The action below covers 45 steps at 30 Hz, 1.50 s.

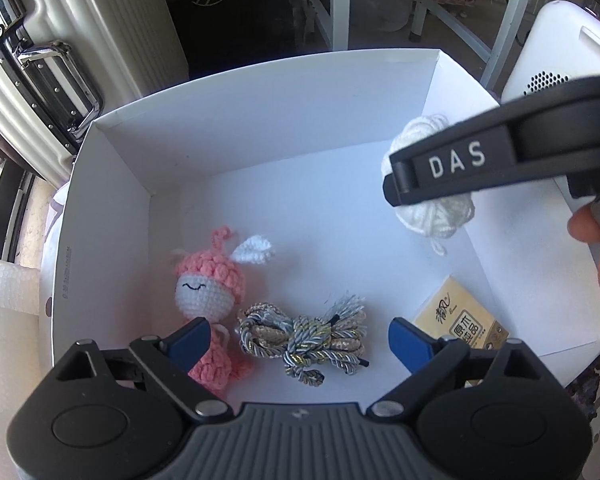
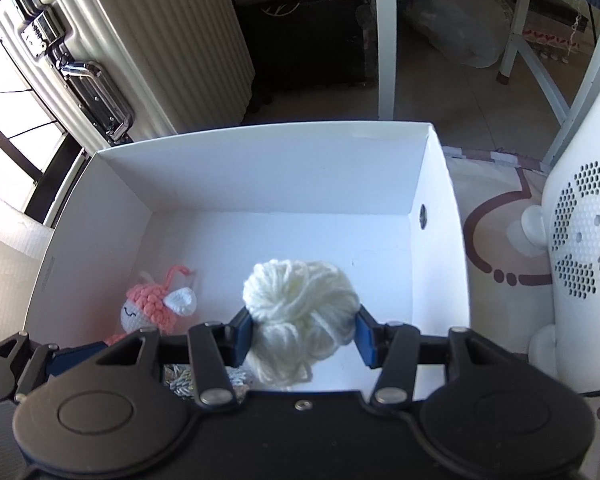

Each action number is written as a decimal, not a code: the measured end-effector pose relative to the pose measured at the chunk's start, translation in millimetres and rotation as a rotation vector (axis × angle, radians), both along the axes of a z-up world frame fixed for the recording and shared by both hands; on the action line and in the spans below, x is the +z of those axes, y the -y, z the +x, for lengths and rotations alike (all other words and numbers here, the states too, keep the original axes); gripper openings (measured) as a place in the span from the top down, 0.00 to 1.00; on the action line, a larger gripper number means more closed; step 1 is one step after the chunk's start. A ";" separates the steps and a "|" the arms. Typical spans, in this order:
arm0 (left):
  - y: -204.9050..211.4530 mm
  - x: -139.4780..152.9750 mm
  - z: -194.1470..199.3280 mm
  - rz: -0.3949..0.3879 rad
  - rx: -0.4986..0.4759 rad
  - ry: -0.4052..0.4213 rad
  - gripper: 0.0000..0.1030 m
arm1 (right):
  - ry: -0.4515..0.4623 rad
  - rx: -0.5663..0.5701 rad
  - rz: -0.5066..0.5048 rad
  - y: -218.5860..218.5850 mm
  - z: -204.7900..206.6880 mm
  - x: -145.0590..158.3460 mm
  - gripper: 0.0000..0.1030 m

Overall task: Organize objects
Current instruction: 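Open the left tool to drop the rope bundle while the right tool releases the yarn ball, then withdraw both tools from the box back toward the remaining objects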

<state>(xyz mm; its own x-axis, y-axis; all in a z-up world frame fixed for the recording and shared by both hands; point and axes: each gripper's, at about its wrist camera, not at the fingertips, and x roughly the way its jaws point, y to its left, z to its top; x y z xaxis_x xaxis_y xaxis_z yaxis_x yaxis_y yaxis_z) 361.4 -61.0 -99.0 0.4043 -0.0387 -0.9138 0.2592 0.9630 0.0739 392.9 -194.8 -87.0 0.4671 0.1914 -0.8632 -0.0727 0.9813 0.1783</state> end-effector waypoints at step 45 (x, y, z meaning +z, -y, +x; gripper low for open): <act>-22.5 32.0 -2.4 -0.036 0.099 0.041 0.00 | 0.028 0.014 -0.075 0.7 -19.3 29.1 0.00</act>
<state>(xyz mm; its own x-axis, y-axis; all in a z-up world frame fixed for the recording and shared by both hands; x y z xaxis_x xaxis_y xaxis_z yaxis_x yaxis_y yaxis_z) 359.0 -38.5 -67.0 0.4445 -0.0289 -0.8953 0.1599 0.9860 0.0476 373.6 -195.4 -57.9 0.4891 0.1329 -0.8621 -0.0900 0.9907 0.1017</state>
